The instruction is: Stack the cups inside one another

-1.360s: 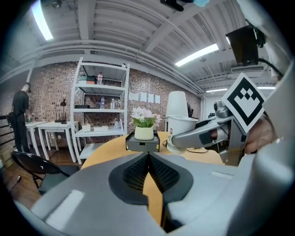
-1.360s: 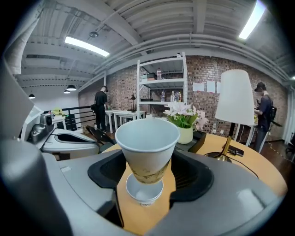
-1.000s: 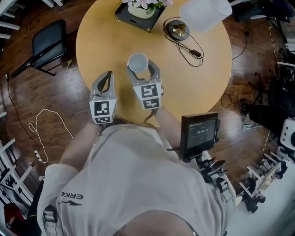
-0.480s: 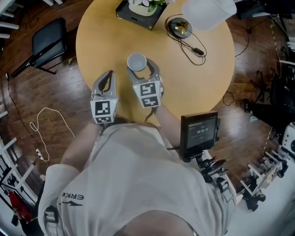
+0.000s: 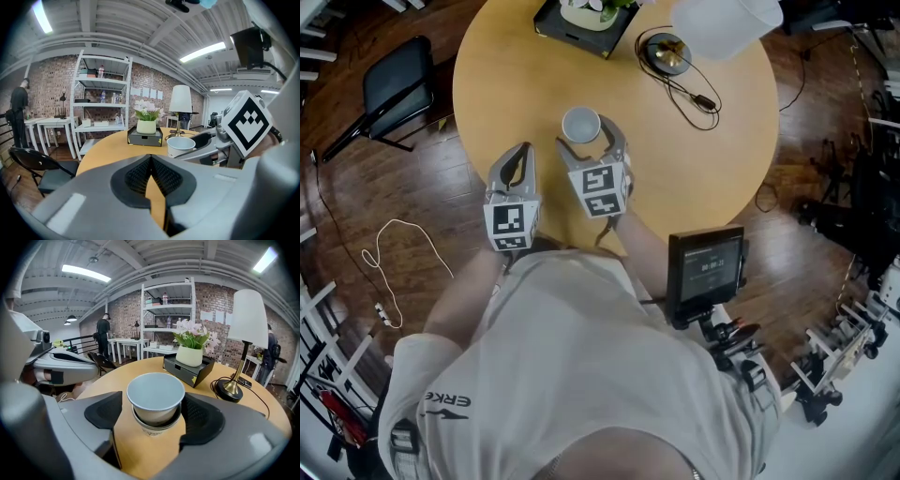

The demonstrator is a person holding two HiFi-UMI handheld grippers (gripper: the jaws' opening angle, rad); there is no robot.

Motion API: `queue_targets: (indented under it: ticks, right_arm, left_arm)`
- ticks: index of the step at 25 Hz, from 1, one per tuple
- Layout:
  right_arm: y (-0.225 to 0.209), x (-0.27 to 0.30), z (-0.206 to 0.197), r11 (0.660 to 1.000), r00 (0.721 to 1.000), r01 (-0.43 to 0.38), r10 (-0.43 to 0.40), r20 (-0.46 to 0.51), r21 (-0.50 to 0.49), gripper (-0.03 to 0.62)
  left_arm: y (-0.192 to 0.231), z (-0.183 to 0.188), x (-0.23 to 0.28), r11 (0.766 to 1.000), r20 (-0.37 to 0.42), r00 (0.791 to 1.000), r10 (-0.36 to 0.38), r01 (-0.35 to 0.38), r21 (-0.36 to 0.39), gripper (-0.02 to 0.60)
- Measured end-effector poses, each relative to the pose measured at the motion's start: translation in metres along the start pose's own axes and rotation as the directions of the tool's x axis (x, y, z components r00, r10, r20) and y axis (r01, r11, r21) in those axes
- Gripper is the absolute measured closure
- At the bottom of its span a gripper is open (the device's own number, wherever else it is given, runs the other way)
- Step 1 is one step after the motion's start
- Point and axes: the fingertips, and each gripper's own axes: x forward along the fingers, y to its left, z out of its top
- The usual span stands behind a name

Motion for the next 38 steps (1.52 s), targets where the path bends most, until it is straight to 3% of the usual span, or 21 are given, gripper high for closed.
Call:
queue_targets:
  ticks: [5, 15, 20, 32, 38]
  right_arm:
    - [-0.004, 0.0, -0.002, 0.999, 0.999, 0.03, -0.03, -0.013, -0.022, 0.137]
    - [-0.004, 0.001, 0.002, 1.0, 1.0, 0.022, -0.022, -0.002, -0.013, 0.135]
    - [-0.007, -0.008, 0.014, 0.999, 0.998, 0.034, -0.034, 0.047, 0.0, 0.145]
    - [-0.026, -0.08, 0.049, 0.98, 0.966, 0.192, -0.198, 0.168, 0.053, 0.225]
    - [-0.023, -0.106, 0.055, 0.975, 0.952, 0.204, -0.218, 0.215, 0.085, 0.337]
  left_arm:
    - [0.001, -0.004, 0.001, 1.0, -0.002, 1.0, -0.004, 0.004, -0.01, 0.58]
    - [0.0, 0.0, 0.007, 1.0, 0.005, 1.0, -0.016, 0.016, -0.004, 0.58]
    - [-0.004, 0.007, 0.008, 0.999, 0.027, 0.999, -0.041, 0.041, 0.006, 0.58]
    - [-0.033, 0.039, -0.001, 0.989, 0.119, 0.982, -0.147, 0.143, 0.036, 0.58]
    - [-0.042, 0.049, -0.01, 0.989, 0.161, 0.976, -0.147, 0.143, 0.033, 0.58]
